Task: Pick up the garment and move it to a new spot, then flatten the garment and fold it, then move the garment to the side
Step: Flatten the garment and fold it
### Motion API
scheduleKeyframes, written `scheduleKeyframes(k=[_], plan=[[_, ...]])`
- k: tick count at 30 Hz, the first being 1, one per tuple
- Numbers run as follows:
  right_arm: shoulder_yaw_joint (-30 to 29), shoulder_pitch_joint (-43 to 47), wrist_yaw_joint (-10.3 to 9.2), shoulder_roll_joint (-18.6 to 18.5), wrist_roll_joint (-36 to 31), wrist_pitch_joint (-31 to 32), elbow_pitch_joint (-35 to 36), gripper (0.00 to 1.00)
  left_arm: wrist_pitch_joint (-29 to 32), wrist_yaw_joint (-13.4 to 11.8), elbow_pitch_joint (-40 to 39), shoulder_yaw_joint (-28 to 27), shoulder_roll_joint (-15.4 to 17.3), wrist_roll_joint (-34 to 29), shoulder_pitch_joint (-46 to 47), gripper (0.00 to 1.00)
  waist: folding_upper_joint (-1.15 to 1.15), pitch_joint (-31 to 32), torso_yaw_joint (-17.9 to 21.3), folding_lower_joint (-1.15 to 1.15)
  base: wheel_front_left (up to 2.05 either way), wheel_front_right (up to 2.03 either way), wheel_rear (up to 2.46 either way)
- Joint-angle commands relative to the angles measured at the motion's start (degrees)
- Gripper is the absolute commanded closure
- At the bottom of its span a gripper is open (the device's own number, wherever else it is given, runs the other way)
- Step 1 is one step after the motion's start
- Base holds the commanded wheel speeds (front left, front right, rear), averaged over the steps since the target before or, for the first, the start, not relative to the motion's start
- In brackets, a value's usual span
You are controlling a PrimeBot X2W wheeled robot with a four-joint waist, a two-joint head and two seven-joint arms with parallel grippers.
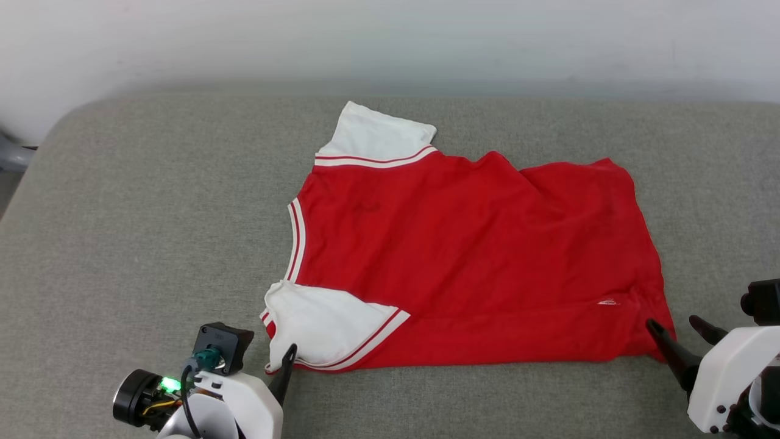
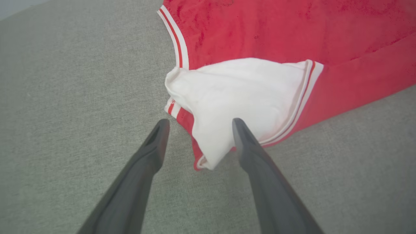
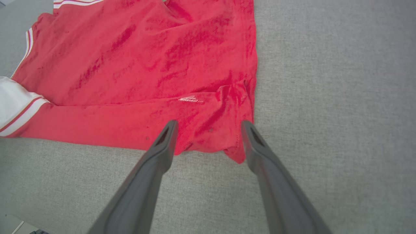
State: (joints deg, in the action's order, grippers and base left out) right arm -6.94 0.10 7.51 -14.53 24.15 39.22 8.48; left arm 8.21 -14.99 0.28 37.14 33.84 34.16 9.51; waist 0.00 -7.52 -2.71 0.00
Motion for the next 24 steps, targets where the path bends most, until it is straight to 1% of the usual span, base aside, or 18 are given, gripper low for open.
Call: scheduleKeyframes(k=[1,4,7,12,18,21,22,23,24], plan=[[-0.31,-0.15,-0.05,0.7,-0.56,0.17,0.5,0.0,2.33,-0.74,-1.13,0.68,0.99,-0.11,-0.53,0.0,0.0,-1.25,0.43,0.0,0.0,0.0,0.0],[-0.35,-0.98,-0.05,1.29,-0.77,0.14,0.86,0.0,5.1,-1.69,-1.84,1.22,1.86,-0.85,-0.14,0.0,0.0,-2.68,0.89,0.0,0.0,0.0,0.0],[-0.24,-1.54,-0.05,1.43,-0.79,0.01,0.98,0.0,6.68,-2.66,-1.45,1.42,1.86,-0.86,0.3,0.0,0.0,-3.98,1.36,0.0,0.0,0.0,0.0],[-0.2,-2.28,-0.05,1.38,-0.84,-0.24,0.91,0.0,6.41,-3.68,-0.09,1.17,1.42,-1.51,1.32,0.0,0.0,-5.75,2.0,0.0,0.0,0.0,0.0],[-0.31,-2.93,-0.05,0.99,-1.04,-0.79,0.59,0.0,6.28,-3.32,3.55,1.1,0.39,-0.63,2.11,0.0,0.0,-7.95,2.39,0.0,0.0,0.0,0.0],[-0.28,-3.24,-0.05,0.9,-1.27,-0.93,0.24,0.0,7.52,-2.99,5.83,1.6,-0.11,0.05,2.01,0.0,0.0,-8.34,2.29,0.0,0.0,0.0,0.0],[-0.2,-3.28,-0.05,0.84,-1.34,-0.86,0.08,0.0,8.0,-2.74,6.64,1.9,-0.32,0.25,1.95,0.04,0.0,-8.37,2.23,0.0,0.0,0.0,0.0],[-0.14,-3.32,-0.05,0.75,-1.42,-0.83,-0.13,0.0,8.42,-2.5,7.31,2.19,-0.57,0.67,1.87,0.34,0.0,-8.3,2.14,0.0,0.0,0.0,0.0],[-0.05,-3.33,-0.05,0.6,-1.56,-0.86,-0.34,0.0,8.75,-2.22,7.91,2.47,-0.88,0.85,1.74,0.69,0.0,-8.1,2.01,0.0,0.0,0.0,0.0]])
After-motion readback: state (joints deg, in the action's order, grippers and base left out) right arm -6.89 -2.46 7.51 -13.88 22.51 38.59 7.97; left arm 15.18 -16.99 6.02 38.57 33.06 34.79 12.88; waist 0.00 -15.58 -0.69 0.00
